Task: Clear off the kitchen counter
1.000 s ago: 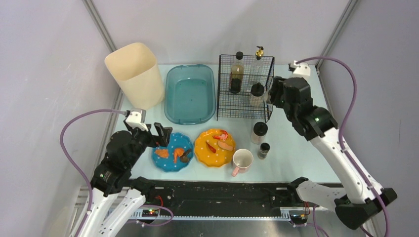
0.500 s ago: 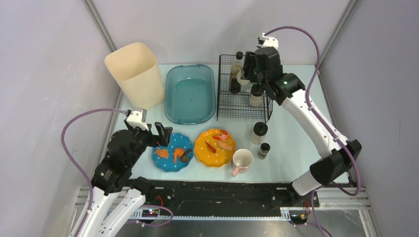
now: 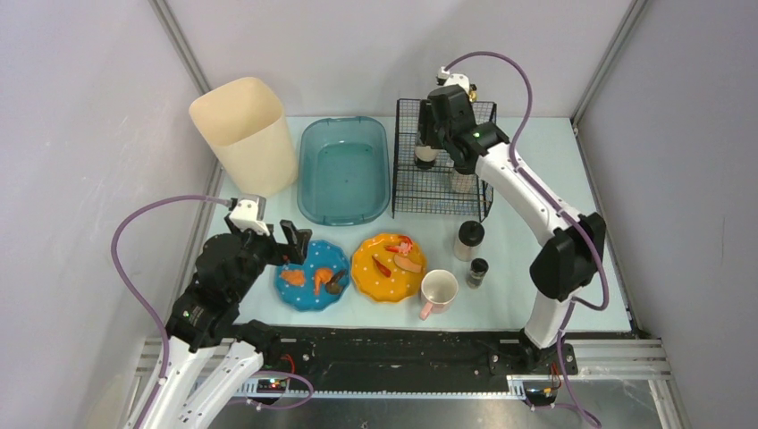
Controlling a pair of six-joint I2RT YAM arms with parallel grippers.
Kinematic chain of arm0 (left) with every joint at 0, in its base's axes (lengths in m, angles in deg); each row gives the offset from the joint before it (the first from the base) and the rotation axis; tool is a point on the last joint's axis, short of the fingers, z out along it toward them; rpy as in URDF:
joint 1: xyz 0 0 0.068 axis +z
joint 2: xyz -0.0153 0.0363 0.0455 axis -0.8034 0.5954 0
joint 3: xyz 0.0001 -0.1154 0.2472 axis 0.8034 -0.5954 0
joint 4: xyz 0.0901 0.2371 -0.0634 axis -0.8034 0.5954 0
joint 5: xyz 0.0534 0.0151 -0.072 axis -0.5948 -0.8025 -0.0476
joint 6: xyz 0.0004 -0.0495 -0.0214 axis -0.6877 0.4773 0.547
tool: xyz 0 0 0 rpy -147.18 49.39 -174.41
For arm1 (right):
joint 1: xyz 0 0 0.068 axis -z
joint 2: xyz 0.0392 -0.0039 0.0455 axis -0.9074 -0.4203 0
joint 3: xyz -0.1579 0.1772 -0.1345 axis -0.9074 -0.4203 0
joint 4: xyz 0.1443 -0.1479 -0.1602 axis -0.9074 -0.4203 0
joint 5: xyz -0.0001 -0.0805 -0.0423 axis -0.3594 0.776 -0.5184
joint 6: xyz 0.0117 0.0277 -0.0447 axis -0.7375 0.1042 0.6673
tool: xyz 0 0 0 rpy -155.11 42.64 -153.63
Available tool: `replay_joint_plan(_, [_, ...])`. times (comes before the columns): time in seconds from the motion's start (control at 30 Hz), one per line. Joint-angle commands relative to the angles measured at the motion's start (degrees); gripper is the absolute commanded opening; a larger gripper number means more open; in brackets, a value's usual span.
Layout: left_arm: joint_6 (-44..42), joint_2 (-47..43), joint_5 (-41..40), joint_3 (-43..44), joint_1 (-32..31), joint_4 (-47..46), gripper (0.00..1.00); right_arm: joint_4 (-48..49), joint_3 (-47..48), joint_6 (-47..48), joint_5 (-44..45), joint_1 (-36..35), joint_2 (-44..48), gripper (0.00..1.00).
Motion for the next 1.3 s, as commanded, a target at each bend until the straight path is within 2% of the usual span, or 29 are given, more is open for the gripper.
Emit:
replay_joint_plan(0.0, [-0.71, 0.45, -0.93, -0.13, 0.42, -0.24, 0.98, 6.67, 4.52, 0.55, 0.41, 0.26, -2.4, 0.0])
replay_joint_plan(0.4, [-0.71, 0.54, -0.98, -0.02, 0.38, -0.16, 0.98, 8.43, 4.26, 0.7, 0.39, 1.22, -10.13, 0.0])
replay_joint_plan(0.57, [-0.75, 0.6, -1.0, 0.02, 0.42, -0.17, 0.98, 9.01, 2.99, -0.29, -0.02, 1.53, -12.55, 0.05])
replay_joint_plan(0.67, [-0.8, 0.63, -1.01, -0.01, 0.41, -0.1, 0.98, 9.56, 2.2, -0.91, 0.35, 1.64, -13.66, 0.14])
replay_joint_plan(0.83, [-0.8, 0.6, -1.09, -0.03, 0.43, -0.07, 0.98, 10.02, 0.84, -2.17, 0.81, 1.95, -15.33, 0.21])
replay_joint_plan(0.93, [-0.73, 0.63, -1.1, 0.01, 0.39, -0.03, 0.98, 10.3, 0.16, -2.59, 0.71, 2.06, -16.11, 0.31])
replay_joint_plan(1.1, [-0.8, 0.64, -1.1, 0.0, 0.42, -0.04, 0.98, 10.16, 0.12, -2.63, 0.54, 1.94, -16.66, 0.42])
replay_joint_plan(1.17, [-0.8, 0.7, -1.01, 0.01, 0.4, -0.04, 0.98, 10.23, 0.12, -2.47, 0.67, 1.9, -16.34, 0.53])
replay_joint_plan(1.27, [-0.76, 0.8, -0.89, -0.02, 0.42, -0.06, 0.98, 10.01, 0.12, -2.06, 0.86, 1.8, -14.83, 0.63])
